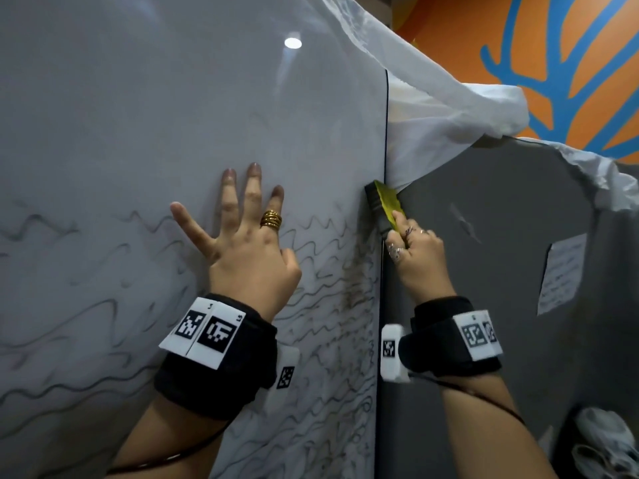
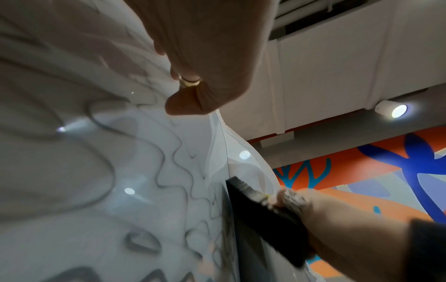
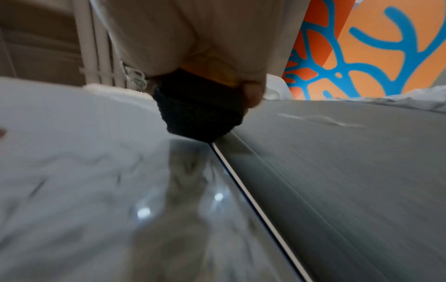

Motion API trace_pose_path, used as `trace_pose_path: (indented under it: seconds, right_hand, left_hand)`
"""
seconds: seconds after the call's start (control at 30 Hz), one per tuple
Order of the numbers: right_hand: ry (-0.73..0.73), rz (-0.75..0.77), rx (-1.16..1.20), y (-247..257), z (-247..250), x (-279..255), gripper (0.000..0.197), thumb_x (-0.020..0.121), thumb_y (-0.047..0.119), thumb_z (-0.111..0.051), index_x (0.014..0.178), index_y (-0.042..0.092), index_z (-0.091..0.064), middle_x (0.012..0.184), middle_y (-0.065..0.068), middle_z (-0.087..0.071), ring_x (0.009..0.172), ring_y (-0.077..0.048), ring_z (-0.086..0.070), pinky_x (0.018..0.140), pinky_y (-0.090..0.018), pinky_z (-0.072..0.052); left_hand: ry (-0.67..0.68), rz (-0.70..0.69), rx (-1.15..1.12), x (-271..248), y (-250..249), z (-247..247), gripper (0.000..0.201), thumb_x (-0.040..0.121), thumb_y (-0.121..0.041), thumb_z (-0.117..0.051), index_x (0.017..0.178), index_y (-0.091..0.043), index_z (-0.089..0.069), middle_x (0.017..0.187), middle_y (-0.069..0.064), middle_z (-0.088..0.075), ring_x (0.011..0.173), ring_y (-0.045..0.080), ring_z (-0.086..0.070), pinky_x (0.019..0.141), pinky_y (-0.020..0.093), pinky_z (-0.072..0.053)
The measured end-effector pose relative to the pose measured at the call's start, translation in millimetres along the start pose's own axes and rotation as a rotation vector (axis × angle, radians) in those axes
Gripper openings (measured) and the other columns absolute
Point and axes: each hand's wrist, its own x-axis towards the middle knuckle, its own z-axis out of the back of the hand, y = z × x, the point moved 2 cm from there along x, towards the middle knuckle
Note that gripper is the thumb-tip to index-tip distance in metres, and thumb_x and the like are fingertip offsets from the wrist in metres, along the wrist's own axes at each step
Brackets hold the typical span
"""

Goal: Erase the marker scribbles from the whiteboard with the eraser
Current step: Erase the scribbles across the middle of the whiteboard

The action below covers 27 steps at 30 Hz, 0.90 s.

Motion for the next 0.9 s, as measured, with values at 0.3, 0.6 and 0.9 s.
trace_pose_path:
  seconds: [0.3,0.6,0.9]
  right_hand:
    - [-0.041,-0.005,-0.077,0.3,-1.2,15.5,0.084,0.075,0.053,-0.014,0.136,0.007,-0.048,0.113,-0.02,-0.058,0.089,-0.037,-0.047,0.08,-0.032,-0.027]
    - [-0.046,0.133,-0.002,15.0,-15.5,-43.5,0.062,0.088,0.044,-0.024,0.135,0.012,-0.05,0.127,-0.019,-0.052,0.089,-0.027,-0.029,0.081,-0.029,-0.025]
    - [-0.143,0.069,0.095,23.1,-10.6,-19.4,0.06,0.083,0.053,-0.058,0.131,0.016,-0.055,0.121,-0.015,-0.051,0.106,-0.036,-0.043,0.081,-0.017,-0.017]
  left_hand:
    - [-0.021,-0.002,0.004,-0.9,-2.4,-2.0,0.072,0.079,-0.033,-0.041,0.148,-0.034,-0.018,0.158,-0.003,0.009,0.143,0.018,0.017,0.084,0.059,0.037]
    - [-0.03,-0.064,0.041,-0.1,10.1,-4.2,0.071,0.078,-0.035,-0.042,0.146,-0.036,-0.024,0.158,-0.004,0.003,0.144,0.018,0.011,0.088,0.06,0.033]
    - [-0.02,-0.08,0.095,-1.6,15.1,0.8,0.07,0.076,-0.037,-0.032,0.145,-0.038,-0.024,0.158,-0.006,0.002,0.144,0.016,0.008,0.09,0.06,0.031]
